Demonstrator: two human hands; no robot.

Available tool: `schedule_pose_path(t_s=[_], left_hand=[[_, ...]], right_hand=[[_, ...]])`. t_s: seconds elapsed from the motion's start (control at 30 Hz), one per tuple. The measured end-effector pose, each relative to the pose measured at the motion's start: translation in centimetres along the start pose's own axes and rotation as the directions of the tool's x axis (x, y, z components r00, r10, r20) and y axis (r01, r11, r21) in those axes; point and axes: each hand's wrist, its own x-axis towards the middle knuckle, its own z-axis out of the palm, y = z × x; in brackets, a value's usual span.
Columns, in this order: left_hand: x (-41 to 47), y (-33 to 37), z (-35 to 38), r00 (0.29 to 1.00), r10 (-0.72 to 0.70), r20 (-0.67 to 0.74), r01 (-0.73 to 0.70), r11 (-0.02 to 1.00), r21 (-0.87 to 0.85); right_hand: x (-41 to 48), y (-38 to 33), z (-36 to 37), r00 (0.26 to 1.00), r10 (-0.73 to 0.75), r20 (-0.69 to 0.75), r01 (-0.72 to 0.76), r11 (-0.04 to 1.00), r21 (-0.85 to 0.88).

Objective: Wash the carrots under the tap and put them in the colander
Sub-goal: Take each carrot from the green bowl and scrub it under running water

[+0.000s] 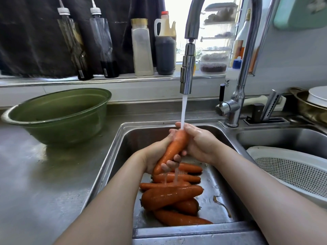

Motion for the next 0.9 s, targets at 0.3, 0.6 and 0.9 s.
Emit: schedule_pose_path(t_s=[0.3,0.6,0.9], left_hand=[[-0.7,0.3,-0.8,0.999,0.023,0.033,-0.018,0.988,-0.155],[-1.1,1.0,-1.2,0.985,0.123,-0.120,-0.129,0.991,-0.041],[-0.1,1.6,0.2,0.951,0.151,-0.268,-0.197,0.969,-0.152]], right_hand=[[-0.2,-0.6,-0.3,0.999,0.051,0.019,-0.052,0.995,0.081],[0.6,-0.6,-1.0,0.936,-0.002,-0.352,-0.002,1.000,-0.010],[0.2,-1.6,-1.1,0.890,-0.086,-0.449,0.013,0.987,-0.163]])
